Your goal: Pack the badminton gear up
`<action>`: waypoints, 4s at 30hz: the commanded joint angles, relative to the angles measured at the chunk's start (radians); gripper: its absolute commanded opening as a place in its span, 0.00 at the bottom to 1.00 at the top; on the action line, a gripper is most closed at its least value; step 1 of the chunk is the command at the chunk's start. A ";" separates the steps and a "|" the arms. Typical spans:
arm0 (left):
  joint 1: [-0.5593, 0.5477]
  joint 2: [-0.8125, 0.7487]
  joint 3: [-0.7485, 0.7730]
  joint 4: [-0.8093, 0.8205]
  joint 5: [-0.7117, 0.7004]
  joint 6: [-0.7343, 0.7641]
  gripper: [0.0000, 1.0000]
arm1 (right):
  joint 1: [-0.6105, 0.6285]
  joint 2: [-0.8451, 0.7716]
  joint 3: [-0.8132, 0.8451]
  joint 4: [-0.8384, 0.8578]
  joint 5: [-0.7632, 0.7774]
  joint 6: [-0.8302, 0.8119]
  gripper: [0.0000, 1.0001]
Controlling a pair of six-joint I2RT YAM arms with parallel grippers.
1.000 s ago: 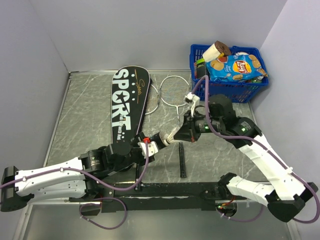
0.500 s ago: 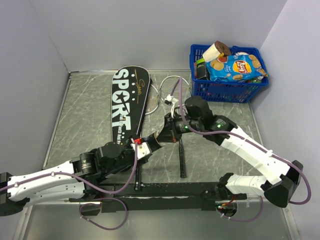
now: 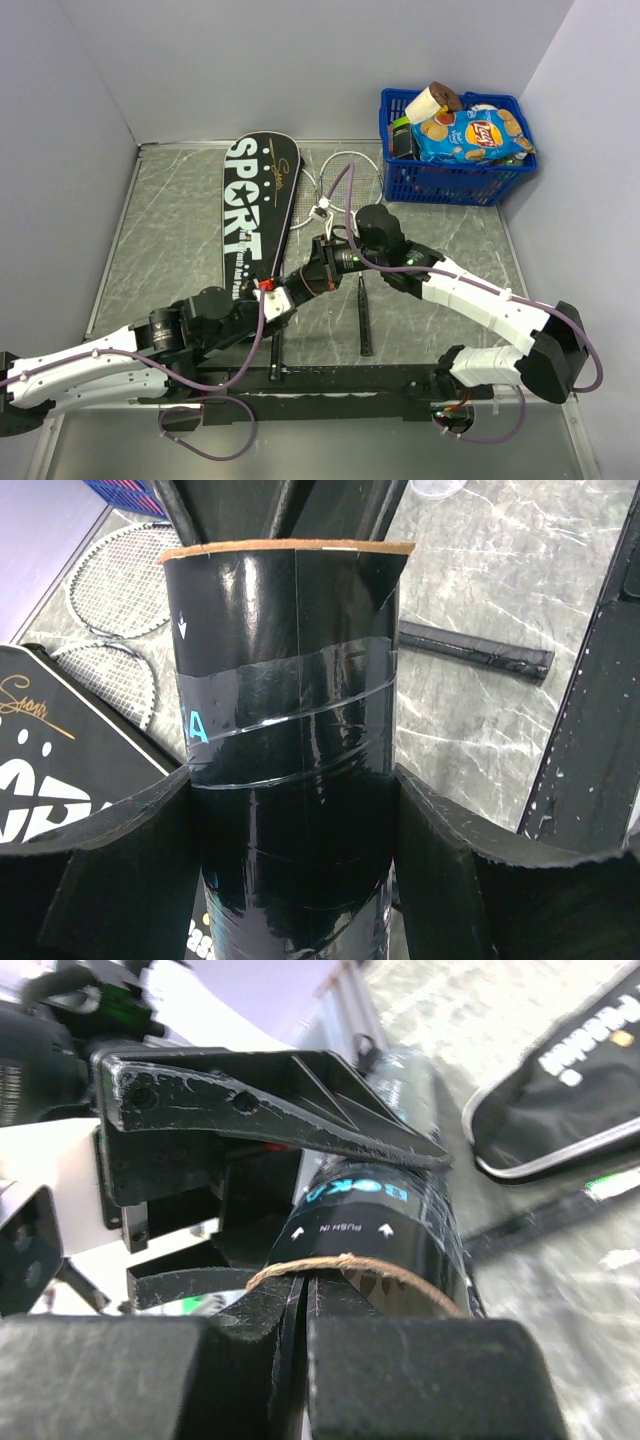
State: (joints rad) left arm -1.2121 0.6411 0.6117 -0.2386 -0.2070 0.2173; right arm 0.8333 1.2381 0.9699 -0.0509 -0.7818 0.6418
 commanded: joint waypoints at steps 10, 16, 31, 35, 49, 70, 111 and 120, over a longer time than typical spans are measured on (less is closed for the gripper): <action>-0.003 -0.018 0.019 0.174 0.032 -0.013 0.01 | 0.038 0.006 0.028 -0.001 -0.015 0.020 0.45; -0.003 -0.012 0.019 0.173 0.029 -0.013 0.01 | 0.020 -0.038 0.124 -0.185 0.055 -0.077 0.54; -0.003 0.008 0.022 0.162 0.035 -0.019 0.01 | -0.296 -0.126 0.282 -0.578 0.423 -0.251 0.63; -0.003 0.002 0.023 0.163 0.037 -0.022 0.01 | -0.339 -0.052 0.306 -0.687 0.633 -0.266 0.64; -0.003 -0.008 0.040 0.142 0.081 -0.045 0.01 | -0.529 0.090 0.044 -0.787 1.069 0.071 0.70; -0.003 -0.032 0.036 0.137 0.084 -0.047 0.01 | -0.757 0.238 -0.108 -0.580 0.972 0.021 0.64; -0.003 -0.014 0.030 0.137 0.080 -0.047 0.01 | -0.781 0.282 -0.178 -0.494 0.937 -0.004 0.04; -0.003 0.002 0.033 0.133 0.081 -0.048 0.01 | -0.769 0.160 -0.151 -0.510 0.852 -0.076 0.01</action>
State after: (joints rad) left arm -1.2118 0.6361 0.6098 -0.1543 -0.1287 0.1856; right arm 0.0582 1.4956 0.7994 -0.5610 0.1207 0.6151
